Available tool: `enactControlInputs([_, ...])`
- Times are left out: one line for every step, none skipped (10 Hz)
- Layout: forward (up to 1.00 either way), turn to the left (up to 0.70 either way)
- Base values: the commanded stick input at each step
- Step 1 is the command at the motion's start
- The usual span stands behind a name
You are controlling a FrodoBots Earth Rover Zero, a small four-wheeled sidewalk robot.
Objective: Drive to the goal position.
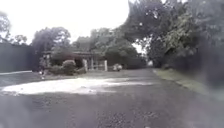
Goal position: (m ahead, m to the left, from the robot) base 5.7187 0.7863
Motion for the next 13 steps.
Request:
enactControlInputs([0.50, -0.43])
enactControlInputs([0.50, -0.50])
enactControlInputs([0.50, -0.32])
enactControlInputs([0.50, 0.00])
enactControlInputs([0.50, 0.00])
enactControlInputs([0.50, 0.00])
enactControlInputs([0.50, 0.00])
enactControlInputs([0.50, 0.00])
enactControlInputs([0.50, 0.00])
enactControlInputs([0.50, -0.32])
enactControlInputs([0.50, -0.50])
enactControlInputs([0.50, -0.50])
enactControlInputs([0.50, -0.50])
